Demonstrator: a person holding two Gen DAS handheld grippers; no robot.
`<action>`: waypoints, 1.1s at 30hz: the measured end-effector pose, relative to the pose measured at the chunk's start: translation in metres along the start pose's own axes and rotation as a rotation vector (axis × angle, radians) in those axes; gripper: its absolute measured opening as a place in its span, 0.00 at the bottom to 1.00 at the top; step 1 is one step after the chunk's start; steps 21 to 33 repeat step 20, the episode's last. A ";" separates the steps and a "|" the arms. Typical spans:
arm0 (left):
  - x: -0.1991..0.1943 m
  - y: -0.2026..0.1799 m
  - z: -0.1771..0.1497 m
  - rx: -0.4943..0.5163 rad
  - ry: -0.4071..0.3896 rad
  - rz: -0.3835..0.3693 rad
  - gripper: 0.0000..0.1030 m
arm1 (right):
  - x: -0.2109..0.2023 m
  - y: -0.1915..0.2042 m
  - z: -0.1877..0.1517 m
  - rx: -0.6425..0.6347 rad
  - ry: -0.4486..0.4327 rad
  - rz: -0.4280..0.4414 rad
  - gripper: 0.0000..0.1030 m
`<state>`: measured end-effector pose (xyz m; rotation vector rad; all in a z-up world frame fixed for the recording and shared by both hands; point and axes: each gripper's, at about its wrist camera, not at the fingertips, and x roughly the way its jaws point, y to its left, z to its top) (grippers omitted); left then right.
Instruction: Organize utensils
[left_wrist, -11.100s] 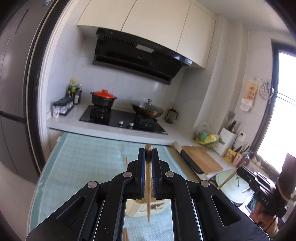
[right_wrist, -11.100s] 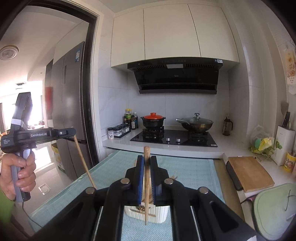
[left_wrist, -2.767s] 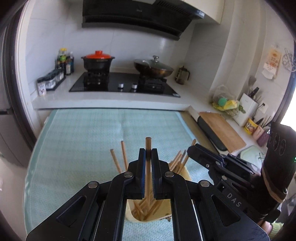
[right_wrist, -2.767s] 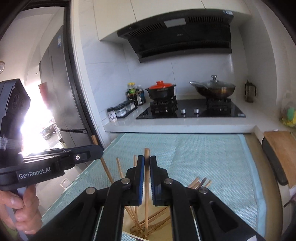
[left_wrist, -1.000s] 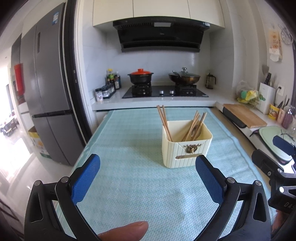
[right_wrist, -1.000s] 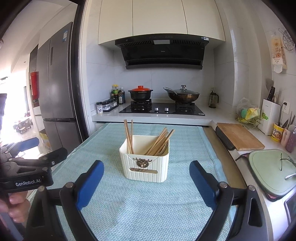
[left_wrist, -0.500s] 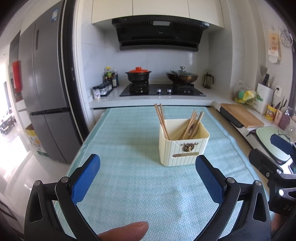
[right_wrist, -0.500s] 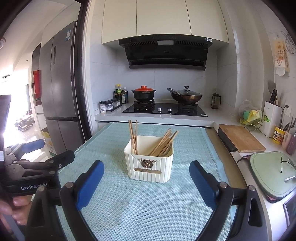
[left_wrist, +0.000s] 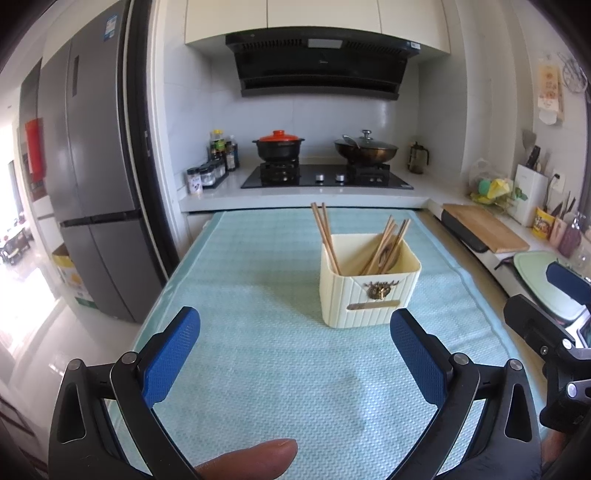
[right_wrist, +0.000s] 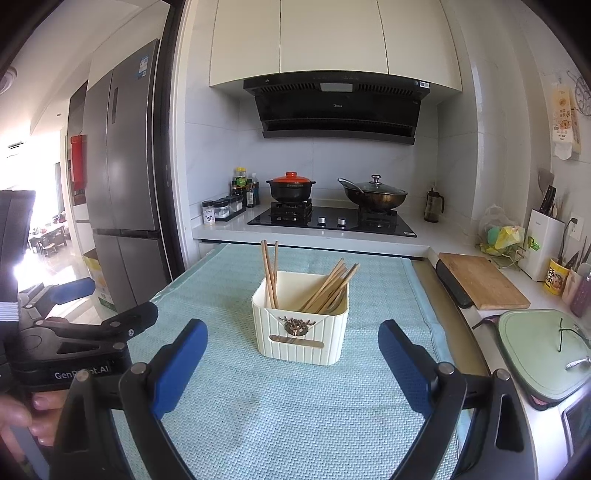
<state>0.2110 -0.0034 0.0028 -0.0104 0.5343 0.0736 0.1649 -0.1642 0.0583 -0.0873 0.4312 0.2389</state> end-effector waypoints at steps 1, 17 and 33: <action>0.000 0.000 0.000 -0.001 -0.001 -0.001 1.00 | 0.000 0.000 0.000 0.000 0.000 -0.001 0.93; 0.000 -0.003 -0.001 0.007 -0.008 0.001 1.00 | 0.000 -0.001 -0.003 -0.011 0.012 -0.008 0.93; 0.001 0.000 -0.002 -0.013 -0.008 0.010 1.00 | 0.001 -0.003 -0.004 -0.009 0.017 -0.007 0.93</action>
